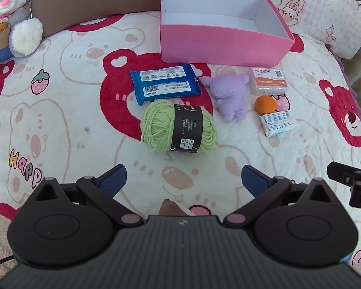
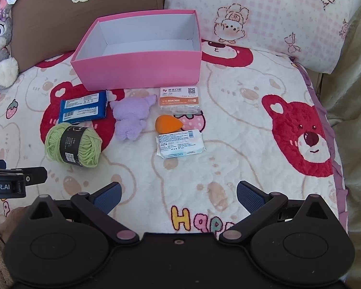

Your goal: Organize objects

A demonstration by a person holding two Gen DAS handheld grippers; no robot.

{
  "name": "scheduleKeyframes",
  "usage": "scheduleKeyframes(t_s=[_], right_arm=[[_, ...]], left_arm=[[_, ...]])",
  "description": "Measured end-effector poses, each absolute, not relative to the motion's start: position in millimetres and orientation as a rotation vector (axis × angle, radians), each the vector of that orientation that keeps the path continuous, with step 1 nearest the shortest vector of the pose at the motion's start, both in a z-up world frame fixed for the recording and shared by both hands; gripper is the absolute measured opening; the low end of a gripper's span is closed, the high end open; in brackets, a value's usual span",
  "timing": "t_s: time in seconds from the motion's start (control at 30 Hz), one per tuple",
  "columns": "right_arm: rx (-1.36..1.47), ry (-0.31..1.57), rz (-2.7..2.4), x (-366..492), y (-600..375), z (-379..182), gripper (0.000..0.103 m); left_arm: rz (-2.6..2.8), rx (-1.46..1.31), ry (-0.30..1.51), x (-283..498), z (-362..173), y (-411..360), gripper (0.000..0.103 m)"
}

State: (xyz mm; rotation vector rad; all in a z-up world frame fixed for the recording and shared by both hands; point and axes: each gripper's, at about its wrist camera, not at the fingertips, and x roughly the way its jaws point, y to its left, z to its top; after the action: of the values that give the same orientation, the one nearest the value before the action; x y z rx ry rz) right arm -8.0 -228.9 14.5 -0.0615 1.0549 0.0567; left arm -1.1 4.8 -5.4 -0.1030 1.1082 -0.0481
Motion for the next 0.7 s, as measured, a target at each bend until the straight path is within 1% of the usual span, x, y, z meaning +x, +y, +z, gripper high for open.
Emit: scheduleKeyframes(t_s=[0.7], right_arm=[[-0.073, 1.063, 0.037, -5.8, -230.3, 13.0, 0.103]], left_arm=[[-0.061, -0.105, 1.109, -3.6, -7.0, 4.9, 0.103]])
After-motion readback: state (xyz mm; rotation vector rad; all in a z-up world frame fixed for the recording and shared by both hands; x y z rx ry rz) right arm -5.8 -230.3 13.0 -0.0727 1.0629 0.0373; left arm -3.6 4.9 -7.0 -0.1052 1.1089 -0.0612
